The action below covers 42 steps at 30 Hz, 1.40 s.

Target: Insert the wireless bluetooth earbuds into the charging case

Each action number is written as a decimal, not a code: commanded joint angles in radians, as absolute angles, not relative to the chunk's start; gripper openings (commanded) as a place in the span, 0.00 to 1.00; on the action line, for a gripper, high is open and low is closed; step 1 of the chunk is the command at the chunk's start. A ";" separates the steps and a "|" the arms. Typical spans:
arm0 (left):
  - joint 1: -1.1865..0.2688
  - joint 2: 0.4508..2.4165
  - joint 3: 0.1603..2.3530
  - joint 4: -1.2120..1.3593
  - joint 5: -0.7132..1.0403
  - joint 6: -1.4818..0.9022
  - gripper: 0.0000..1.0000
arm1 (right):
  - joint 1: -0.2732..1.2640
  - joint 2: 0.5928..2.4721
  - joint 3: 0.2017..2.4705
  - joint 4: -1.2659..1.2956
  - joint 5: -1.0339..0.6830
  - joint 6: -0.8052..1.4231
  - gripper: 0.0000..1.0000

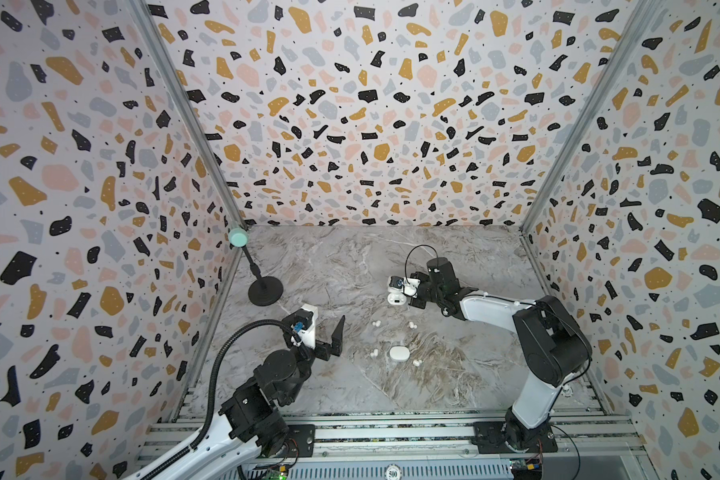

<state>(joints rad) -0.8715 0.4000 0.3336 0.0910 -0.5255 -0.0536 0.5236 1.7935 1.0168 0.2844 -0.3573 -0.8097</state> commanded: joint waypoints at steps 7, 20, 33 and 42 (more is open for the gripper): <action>-0.873 0.402 0.327 0.146 -0.543 -0.029 1.00 | 0.526 1.852 1.085 0.266 -0.396 -0.818 0.00; -0.873 0.403 0.325 0.148 -0.540 -0.026 1.00 | 0.541 1.894 1.076 0.267 -0.394 -0.819 0.00; -0.874 0.405 0.321 0.152 -0.540 -0.023 1.00 | 0.549 1.913 1.071 0.269 -0.394 -0.814 0.00; -0.874 0.403 0.321 0.153 -0.542 -0.023 1.00 | 0.557 1.923 1.085 0.247 -0.385 -0.819 0.00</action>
